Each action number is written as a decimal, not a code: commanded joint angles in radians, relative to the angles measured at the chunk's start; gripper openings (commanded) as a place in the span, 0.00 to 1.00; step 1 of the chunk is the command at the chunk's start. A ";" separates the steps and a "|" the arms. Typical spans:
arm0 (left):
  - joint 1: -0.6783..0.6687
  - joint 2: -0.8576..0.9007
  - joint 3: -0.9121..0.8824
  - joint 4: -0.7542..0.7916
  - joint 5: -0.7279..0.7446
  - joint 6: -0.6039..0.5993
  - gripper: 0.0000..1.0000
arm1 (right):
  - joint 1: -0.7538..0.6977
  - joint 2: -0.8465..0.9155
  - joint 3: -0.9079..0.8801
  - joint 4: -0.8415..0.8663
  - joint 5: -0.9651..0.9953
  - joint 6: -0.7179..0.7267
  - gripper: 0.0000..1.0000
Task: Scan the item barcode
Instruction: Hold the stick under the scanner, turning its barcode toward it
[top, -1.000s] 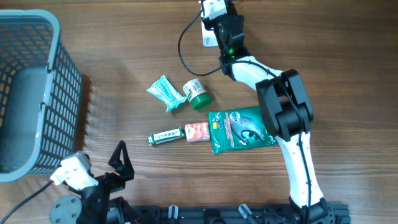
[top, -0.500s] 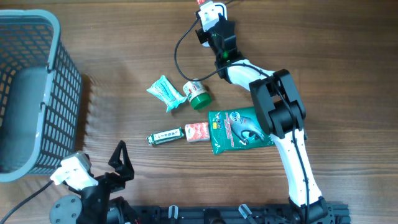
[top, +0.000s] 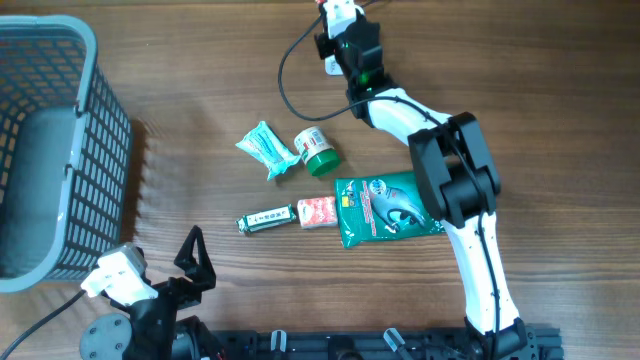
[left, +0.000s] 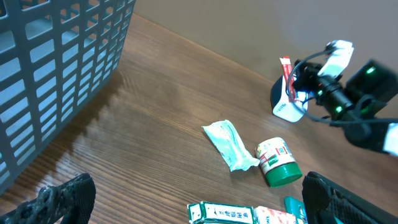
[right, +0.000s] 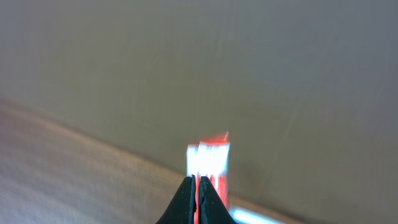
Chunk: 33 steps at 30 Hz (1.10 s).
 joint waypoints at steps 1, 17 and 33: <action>-0.006 0.000 -0.003 0.003 0.001 -0.009 1.00 | -0.004 -0.088 0.031 -0.014 0.012 0.088 0.05; -0.006 0.000 -0.003 0.003 0.001 -0.009 1.00 | 0.014 -0.107 0.031 -0.326 -0.208 0.105 0.77; -0.006 0.000 -0.003 0.003 0.001 -0.009 1.00 | 0.051 -0.328 0.031 -0.793 -0.431 0.245 0.91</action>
